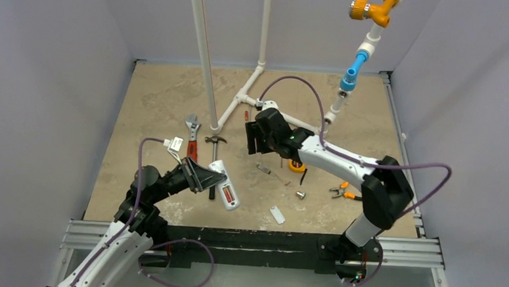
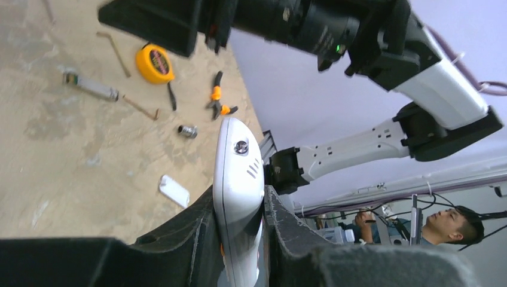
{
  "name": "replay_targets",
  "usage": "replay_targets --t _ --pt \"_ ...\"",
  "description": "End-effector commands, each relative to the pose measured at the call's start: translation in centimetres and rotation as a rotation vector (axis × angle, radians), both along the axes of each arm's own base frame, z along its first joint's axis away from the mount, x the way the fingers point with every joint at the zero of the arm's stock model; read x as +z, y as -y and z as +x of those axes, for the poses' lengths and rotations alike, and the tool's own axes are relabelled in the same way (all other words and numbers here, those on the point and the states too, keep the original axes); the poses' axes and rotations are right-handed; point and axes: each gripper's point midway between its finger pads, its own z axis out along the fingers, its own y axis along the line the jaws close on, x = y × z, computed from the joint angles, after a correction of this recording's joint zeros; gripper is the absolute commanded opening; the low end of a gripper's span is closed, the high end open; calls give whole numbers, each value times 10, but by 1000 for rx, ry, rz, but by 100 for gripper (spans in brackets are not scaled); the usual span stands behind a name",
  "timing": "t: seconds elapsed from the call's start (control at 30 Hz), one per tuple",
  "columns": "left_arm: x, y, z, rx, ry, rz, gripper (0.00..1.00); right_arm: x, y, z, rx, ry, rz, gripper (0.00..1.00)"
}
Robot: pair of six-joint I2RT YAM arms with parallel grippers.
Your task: Load the batteries into the remote control
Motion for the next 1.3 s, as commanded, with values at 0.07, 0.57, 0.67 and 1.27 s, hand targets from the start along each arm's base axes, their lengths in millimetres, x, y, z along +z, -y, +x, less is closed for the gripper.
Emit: replay_targets --t 0.07,0.57,0.67,1.27 --pt "-30 -10 -13 6 -102 97 0 3 -49 62 -33 19 83 61" --pt "-29 -10 -18 -13 -93 97 0 -32 -97 161 1 101 74 37" --pt "-28 -8 -18 -22 -89 95 0 -38 -97 170 -4 108 47 36" --pt "-19 -2 -16 -57 -81 65 0 -49 -78 199 -96 145 -22 36"
